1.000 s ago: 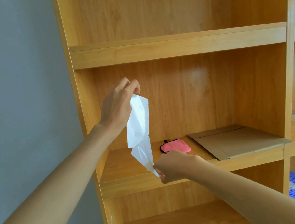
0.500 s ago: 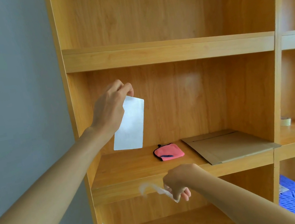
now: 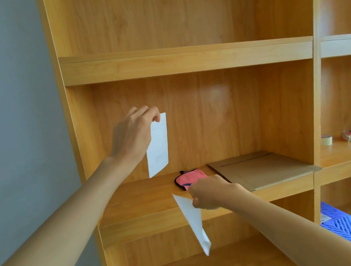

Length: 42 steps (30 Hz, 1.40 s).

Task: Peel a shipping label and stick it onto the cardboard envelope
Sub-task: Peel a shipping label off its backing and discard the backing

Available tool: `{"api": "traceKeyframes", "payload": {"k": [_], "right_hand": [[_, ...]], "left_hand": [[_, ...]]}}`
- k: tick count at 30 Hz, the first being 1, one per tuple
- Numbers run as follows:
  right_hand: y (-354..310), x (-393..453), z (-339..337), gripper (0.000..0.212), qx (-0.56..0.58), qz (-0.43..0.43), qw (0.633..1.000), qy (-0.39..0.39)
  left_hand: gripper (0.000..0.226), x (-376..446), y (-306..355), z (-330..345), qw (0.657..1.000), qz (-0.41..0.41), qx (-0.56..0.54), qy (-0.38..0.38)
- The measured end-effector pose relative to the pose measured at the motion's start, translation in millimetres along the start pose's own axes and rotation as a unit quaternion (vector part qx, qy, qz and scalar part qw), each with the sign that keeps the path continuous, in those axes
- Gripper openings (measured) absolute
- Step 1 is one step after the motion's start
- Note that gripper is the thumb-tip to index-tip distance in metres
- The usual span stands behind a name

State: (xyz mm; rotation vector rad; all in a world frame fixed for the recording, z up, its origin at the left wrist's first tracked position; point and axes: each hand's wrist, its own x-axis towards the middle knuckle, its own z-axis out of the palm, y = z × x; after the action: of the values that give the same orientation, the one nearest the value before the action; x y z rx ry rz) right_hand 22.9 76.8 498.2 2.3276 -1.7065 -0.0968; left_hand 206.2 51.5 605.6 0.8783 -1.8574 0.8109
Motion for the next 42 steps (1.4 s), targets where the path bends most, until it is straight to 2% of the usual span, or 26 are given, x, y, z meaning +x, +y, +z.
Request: {"api": "traceKeyframes", "payload": {"k": [2, 5, 9, 16, 25, 34, 38, 42], "right_hand": [[2.9, -2.4, -1.6, 0.015, 0.025, 0.028, 0.996, 0.076], [9.4, -7.4, -1.3, 0.033, 0.054, 0.063, 0.991, 0.101], [21.1, -11.6, 16.7, 0.009, 0.045, 0.092, 0.990, 0.096], [47.8, -30.0, 58.8, 0.023, 0.054, 0.120, 0.991, 0.018], [73.2, -53.8, 122.2, 0.015, 0.100, 0.124, 0.985, -0.065], [72.5, -92.2, 226.3, 0.023, 0.181, 0.126, 0.951, -0.215], [66.3, -110.5, 272.9, 0.019, 0.220, 0.136, 0.929, -0.266], [53.2, -126.3, 313.6, 0.026, 0.239, 0.146, 0.908, -0.312]], "left_hand": [[0.037, -0.1, 3.3, 3.4, 1.000, -0.003, -0.005, 0.002], [0.037, 0.4, 8.8, 7.2, 1.000, -0.013, -0.009, 0.001], [0.032, 0.4, 19.3, 15.2, 0.999, -0.011, -0.037, 0.002], [0.029, -17.7, 56.5, 47.1, 0.995, 0.010, -0.085, -0.048], [0.030, -62.6, 117.3, 106.1, 0.983, 0.039, -0.123, -0.134], [0.028, -132.3, 159.6, 151.8, 0.960, 0.050, -0.172, -0.216], [0.029, -163.9, 168.7, 163.9, 0.950, 0.027, -0.191, -0.244], [0.028, -189.6, 172.6, 167.9, 0.940, 0.015, -0.201, -0.274]]}}
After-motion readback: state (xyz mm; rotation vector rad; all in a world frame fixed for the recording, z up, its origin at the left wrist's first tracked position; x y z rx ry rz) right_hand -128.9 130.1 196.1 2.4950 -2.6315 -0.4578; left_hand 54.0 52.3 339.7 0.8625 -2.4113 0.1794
